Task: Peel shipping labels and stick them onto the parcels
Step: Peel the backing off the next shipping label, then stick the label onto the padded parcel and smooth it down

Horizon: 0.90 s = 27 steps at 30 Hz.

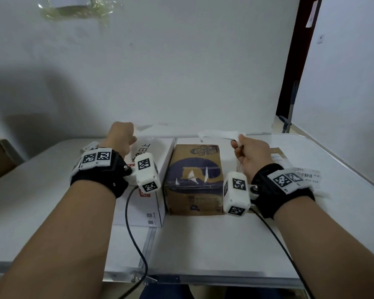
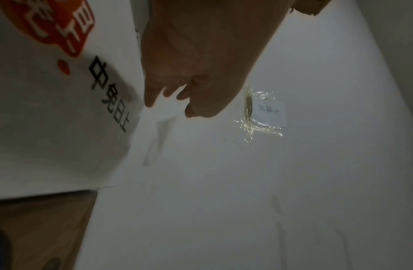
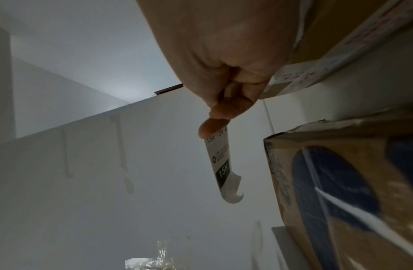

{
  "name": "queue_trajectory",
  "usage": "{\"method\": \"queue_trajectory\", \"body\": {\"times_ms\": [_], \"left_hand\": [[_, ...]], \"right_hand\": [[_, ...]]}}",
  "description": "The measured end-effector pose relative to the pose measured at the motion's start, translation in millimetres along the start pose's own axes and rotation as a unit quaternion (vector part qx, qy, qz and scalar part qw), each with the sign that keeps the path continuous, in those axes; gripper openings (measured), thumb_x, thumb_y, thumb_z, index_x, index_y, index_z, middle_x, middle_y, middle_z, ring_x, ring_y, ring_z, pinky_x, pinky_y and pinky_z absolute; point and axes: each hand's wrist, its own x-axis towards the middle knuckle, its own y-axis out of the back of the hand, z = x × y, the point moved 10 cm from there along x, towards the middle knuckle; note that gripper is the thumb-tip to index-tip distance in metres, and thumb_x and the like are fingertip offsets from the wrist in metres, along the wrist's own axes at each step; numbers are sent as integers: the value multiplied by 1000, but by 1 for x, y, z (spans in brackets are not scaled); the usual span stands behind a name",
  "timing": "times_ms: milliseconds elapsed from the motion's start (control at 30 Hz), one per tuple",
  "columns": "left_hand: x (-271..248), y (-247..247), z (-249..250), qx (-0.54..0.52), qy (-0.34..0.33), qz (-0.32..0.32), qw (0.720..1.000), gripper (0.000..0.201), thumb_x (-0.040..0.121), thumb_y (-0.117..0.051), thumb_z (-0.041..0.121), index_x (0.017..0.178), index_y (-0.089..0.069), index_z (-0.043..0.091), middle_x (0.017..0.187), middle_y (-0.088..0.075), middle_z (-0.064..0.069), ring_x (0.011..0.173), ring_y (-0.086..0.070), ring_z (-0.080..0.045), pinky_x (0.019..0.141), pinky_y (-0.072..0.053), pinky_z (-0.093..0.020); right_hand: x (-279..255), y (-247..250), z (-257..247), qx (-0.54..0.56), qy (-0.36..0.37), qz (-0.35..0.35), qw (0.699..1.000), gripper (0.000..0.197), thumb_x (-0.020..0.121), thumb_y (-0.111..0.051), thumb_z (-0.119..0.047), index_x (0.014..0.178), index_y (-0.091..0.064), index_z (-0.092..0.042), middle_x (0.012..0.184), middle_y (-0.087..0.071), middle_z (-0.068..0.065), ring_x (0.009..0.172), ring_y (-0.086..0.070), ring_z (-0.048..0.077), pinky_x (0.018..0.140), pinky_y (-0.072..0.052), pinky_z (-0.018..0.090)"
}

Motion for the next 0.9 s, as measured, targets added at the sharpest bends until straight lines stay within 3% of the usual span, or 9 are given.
{"method": "queue_trajectory", "body": {"times_ms": [133,200,300,400,500,633,733,833,900], "left_hand": [[-12,-14,36,109,-104,28,988,53,92,-50,6,143,-36,4,145,-38,-18,121,-44,-23,92,-34,-26],[-35,-36,73,126,-246,37,960,43,93,-55,15,135,-48,11,139,-47,-11,121,-50,-23,97,-39,-26],[-103,-106,107,203,-451,-117,861,34,88,-66,30,119,-57,16,120,-59,1,106,-55,-11,92,-44,-24],[-142,-153,102,285,-517,-212,779,46,77,-76,32,113,-53,17,114,-52,2,102,-50,-14,88,-44,-27],[-153,-165,100,302,-559,-182,751,35,78,-73,20,106,-53,13,107,-52,-2,96,-50,-20,82,-46,-35],[-156,-159,104,269,-578,-126,760,5,90,-57,12,95,-55,10,94,-57,-3,85,-52,-21,72,-48,-40],[-151,-158,99,261,-555,-132,779,2,91,-53,10,93,-53,10,91,-58,-3,80,-54,-23,69,-49,-45],[-131,-145,92,214,-472,-109,848,1,92,-53,11,91,-53,12,92,-62,-3,81,-58,-23,72,-51,-42],[-108,-134,77,147,-357,-114,915,5,93,-56,14,89,-54,14,94,-65,-4,83,-61,-21,73,-53,-35]], "right_hand": [[-3,-3,0,-27,10,-11,1000,20,96,-55,-11,77,-58,-5,64,-63,8,52,-54,10,44,-46,12],[-5,-6,-1,-40,15,-19,999,20,96,-55,-13,77,-59,-6,65,-64,8,53,-55,10,46,-46,12],[-9,-8,-4,-48,22,-28,998,21,96,-55,-14,77,-59,-8,60,-65,6,54,-55,11,46,-46,12],[-12,-4,-9,-45,24,-31,998,19,96,-55,-15,80,-61,-9,48,-65,-1,51,-54,9,48,-47,13],[-13,-1,-13,-37,15,-37,999,16,96,-56,-16,82,-60,-9,57,-65,3,49,-55,7,47,-45,14],[-13,2,-15,16,-25,-54,998,13,95,-58,-14,86,-56,-5,73,-58,6,47,-64,5,40,-44,12],[-18,-5,-12,50,-73,-93,992,23,92,-63,-26,86,-53,-5,73,-58,6,44,-65,7,39,-44,12],[-23,-18,-12,44,-98,-175,979,54,87,-58,-53,105,-61,-2,78,-68,7,47,-63,7,42,-48,14],[-22,-22,-17,29,-83,-204,975,57,90,-53,-53,114,-62,-2,82,-68,5,57,-66,8,49,-52,15]]}}
